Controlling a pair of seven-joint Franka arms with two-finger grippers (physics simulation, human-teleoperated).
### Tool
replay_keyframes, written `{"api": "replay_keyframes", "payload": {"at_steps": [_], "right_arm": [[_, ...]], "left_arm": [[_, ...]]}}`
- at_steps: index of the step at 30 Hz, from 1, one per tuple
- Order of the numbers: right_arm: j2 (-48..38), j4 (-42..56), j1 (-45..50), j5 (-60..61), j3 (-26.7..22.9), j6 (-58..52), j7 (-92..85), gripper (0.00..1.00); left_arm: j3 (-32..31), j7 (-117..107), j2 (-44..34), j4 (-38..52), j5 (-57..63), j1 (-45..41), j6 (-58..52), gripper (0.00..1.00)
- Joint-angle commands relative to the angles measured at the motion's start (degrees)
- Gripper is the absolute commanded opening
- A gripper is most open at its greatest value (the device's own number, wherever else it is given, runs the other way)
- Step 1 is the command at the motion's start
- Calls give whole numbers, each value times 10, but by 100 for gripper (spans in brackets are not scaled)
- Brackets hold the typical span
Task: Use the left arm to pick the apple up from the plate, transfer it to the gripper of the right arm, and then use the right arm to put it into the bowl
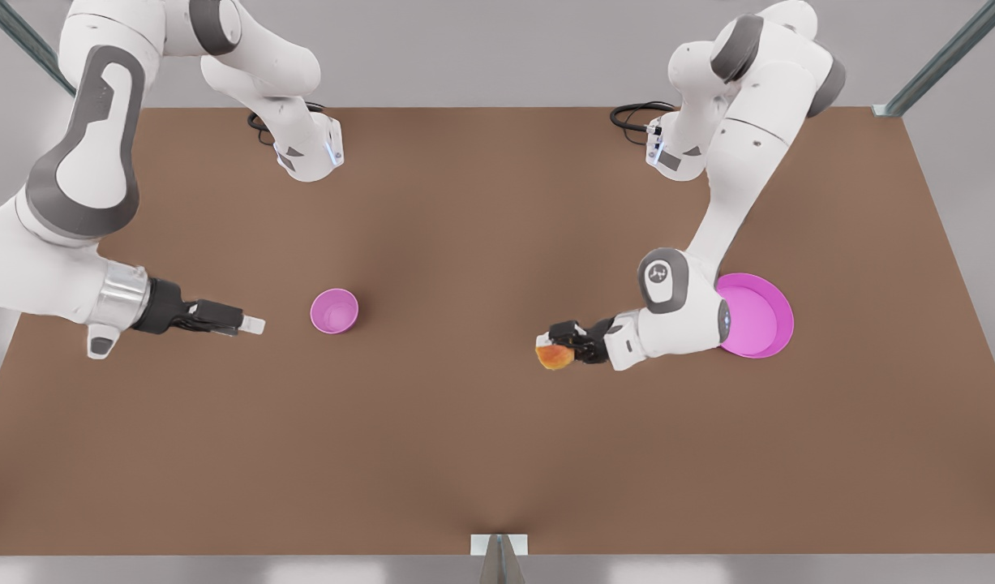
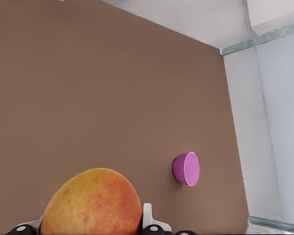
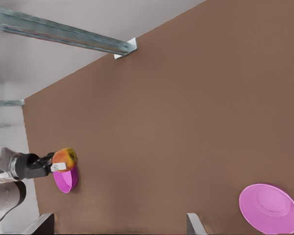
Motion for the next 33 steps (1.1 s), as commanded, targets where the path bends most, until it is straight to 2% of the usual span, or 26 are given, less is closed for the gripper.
{"api": "replay_keyframes", "payload": {"at_steps": [1, 3, 6, 9, 14, 17, 21, 33], "right_arm": [[10, -14, 1, 190, 1, 32, -7, 100], [16, -76, -2, 292, 1, 34, -91, 100], [80, -95, -6, 396, 1, -9, -221, 100], [132, -92, -8, 429, 16, -30, -420, 100], [145, -91, 3, 416, 18, -54, -581, 100], [148, -88, 1, 403, 33, -53, -597, 100], [196, -71, 20, 406, 36, -45, -612, 100], [298, 17, 90, 441, 36, 74, -617, 100]], "left_arm": [[-2, 490, 39, 72, -28, -23, -41, 76], [-4, 528, 58, 111, -31, -43, -37, 73], [-30, 563, 116, 187, -31, -62, -26, 70], [-43, 597, 156, 232, -31, -93, 28, 69], [-81, 645, 212, 283, -31, -108, 127, 69], [-92, 646, 226, 292, -33, -113, 153, 70], [-110, 646, 252, 312, -34, -118, 191, 70], [-124, 643, 257, 313, -36, -120, 204, 70]]}}
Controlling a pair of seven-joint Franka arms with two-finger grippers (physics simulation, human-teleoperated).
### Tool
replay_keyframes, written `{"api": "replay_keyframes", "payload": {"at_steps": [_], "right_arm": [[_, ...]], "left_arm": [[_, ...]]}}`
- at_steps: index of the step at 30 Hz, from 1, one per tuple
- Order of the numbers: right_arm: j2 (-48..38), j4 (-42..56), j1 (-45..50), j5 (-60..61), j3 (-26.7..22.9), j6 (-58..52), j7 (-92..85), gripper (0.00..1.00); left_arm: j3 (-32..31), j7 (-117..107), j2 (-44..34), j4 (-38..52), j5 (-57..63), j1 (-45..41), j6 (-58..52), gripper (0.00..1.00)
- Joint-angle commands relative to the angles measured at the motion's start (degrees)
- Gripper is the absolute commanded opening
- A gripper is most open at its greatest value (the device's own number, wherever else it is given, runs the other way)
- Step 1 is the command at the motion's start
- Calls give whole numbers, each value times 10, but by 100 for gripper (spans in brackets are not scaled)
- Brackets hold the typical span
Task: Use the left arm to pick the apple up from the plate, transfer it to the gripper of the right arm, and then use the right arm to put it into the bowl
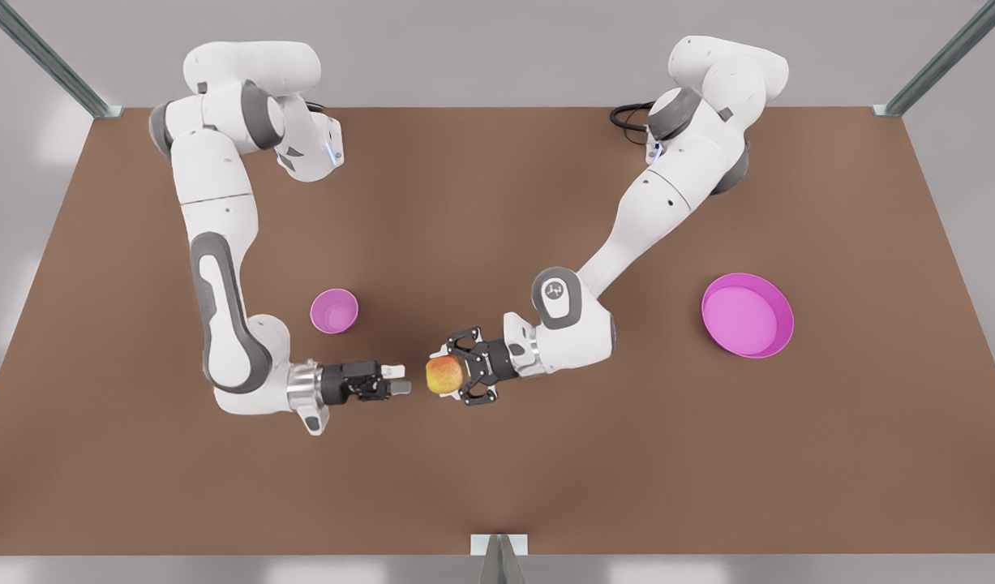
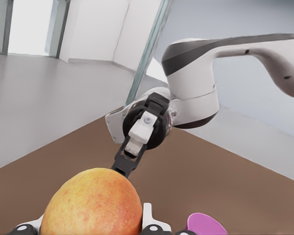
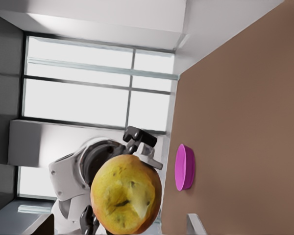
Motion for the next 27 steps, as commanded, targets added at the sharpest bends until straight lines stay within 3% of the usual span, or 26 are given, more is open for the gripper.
{"api": "replay_keyframes", "payload": {"at_steps": [1, 27], "right_arm": [[7, 8, 6, 15, -1, 45, -146, 100], [23, 12, 27, 15, 20, 18, -71, 100]], "left_arm": [[0, 118, 1, 0, -2, 0, 5, 70], [-1, 114, 9, 0, -10, -6, 21, 70]]}}
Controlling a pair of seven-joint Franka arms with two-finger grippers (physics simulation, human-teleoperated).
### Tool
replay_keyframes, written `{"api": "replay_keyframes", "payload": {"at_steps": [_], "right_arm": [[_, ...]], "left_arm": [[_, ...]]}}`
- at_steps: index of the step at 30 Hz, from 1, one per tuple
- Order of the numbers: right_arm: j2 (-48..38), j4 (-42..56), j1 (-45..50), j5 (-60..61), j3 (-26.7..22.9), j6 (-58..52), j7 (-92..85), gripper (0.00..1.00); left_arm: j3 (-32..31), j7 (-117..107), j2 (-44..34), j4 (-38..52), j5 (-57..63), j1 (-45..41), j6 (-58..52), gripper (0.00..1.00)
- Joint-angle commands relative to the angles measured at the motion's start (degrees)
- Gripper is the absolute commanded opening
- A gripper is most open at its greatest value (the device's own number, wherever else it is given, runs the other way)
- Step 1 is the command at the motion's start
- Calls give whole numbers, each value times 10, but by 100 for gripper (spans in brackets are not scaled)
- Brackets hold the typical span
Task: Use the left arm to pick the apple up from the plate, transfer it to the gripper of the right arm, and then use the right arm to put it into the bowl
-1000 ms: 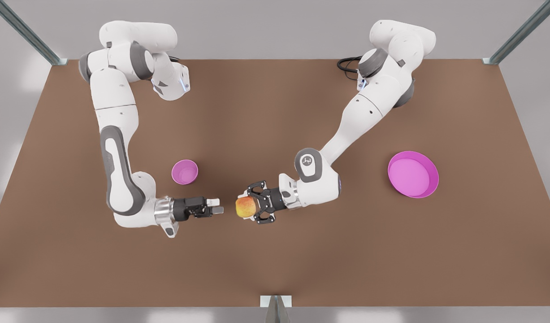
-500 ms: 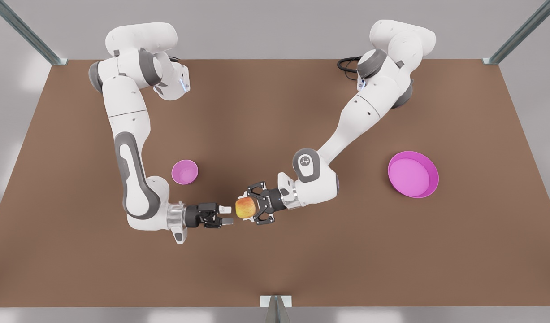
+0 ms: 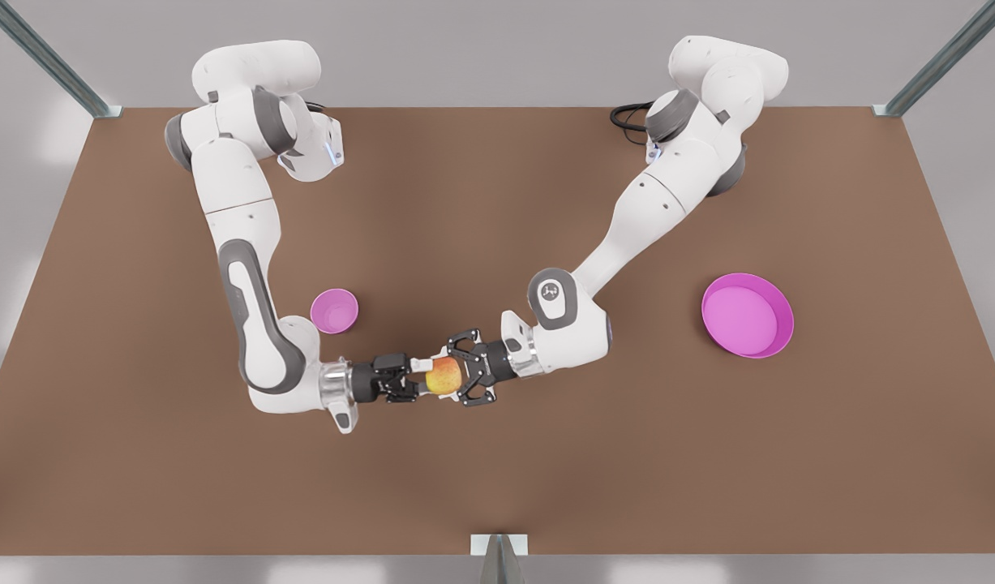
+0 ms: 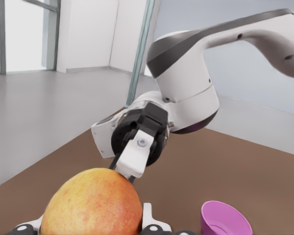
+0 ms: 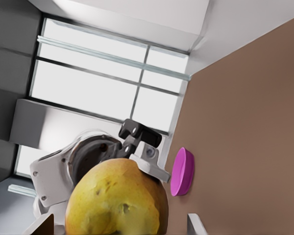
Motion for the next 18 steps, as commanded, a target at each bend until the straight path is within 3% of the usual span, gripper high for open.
{"api": "replay_keyframes", "payload": {"at_steps": [1, 18], "right_arm": [[-2, 0, 1, -1, 1, -1, 21, 100], [-10, -15, 7, -1, 22, 11, 77, 100]], "left_arm": [[0, 27, -1, 0, 0, 0, 1, 70], [0, 27, 1, 0, -5, -10, 12, 70]]}}
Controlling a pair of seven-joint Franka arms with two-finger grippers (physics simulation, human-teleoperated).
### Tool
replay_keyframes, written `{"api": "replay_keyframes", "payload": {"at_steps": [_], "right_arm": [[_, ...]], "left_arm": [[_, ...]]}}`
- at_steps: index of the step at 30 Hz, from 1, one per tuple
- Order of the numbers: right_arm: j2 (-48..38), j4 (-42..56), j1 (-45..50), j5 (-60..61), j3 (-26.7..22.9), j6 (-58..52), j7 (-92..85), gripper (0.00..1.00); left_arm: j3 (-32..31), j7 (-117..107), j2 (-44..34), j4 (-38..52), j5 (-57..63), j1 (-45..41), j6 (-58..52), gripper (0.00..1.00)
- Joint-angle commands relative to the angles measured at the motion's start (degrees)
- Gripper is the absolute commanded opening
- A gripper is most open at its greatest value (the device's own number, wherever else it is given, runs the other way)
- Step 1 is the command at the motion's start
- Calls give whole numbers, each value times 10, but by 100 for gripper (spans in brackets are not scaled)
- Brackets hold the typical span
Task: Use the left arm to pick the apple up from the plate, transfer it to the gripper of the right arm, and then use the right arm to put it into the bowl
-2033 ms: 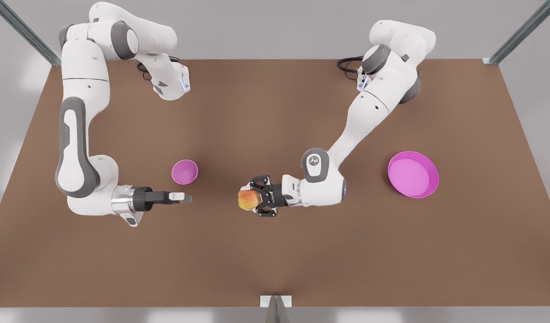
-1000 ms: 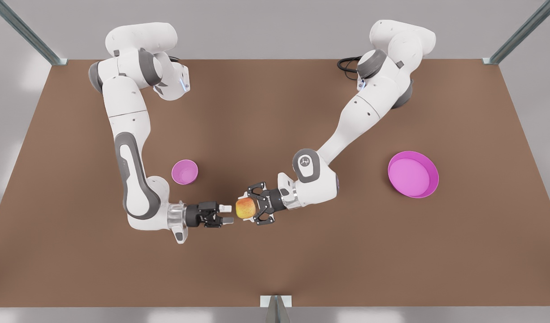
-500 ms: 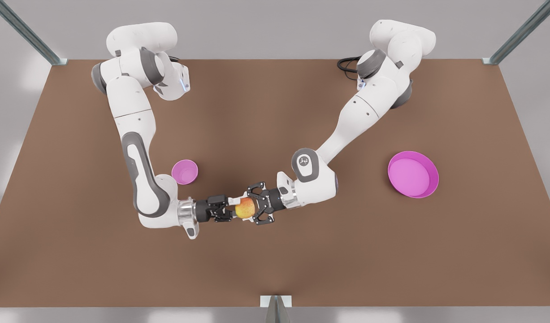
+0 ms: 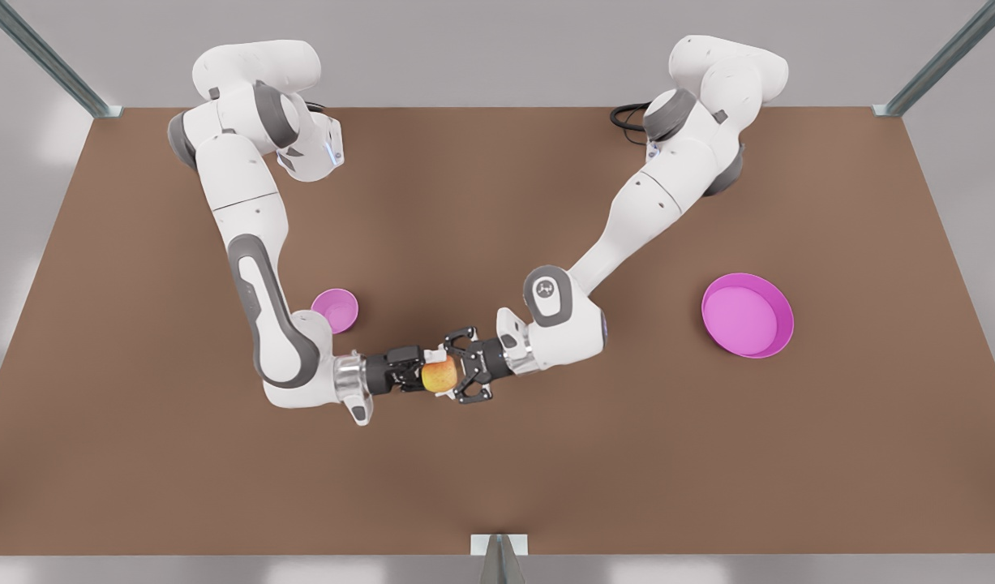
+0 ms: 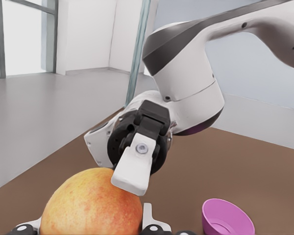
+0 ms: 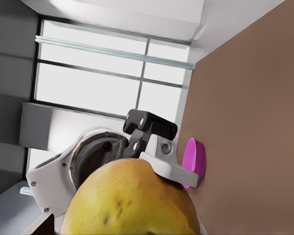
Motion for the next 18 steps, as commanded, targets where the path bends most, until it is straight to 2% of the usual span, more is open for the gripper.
{"api": "replay_keyframes", "payload": {"at_steps": [1, 4, 7, 10, 11, 13, 18], "right_arm": [[-1, -1, 0, 0, 1, 5, 37, 100], [-1, -1, 1, 0, 1, 5, 37, 100], [-1, -1, 2, 0, 1, 6, 37, 83], [-1, -1, 2, 0, 1, 6, 37, 75], [-1, -1, 2, 0, 1, 6, 37, 72], [-1, -1, 3, 0, 1, 9, 37, 69], [-1, -1, 2, -1, 1, 9, 37, 69]], "left_arm": [[0, 10, -1, 0, -2, -1, 0, 70], [0, 10, -1, 0, -2, -1, 0, 70], [0, 10, -2, 0, -2, -1, 0, 70], [0, 10, -1, 0, -2, -1, 0, 70], [0, 10, -1, -1, -2, -1, 0, 72], [0, 10, -2, -1, -2, 0, 0, 100], [1, 10, -2, -1, -2, 0, 0, 100]]}}
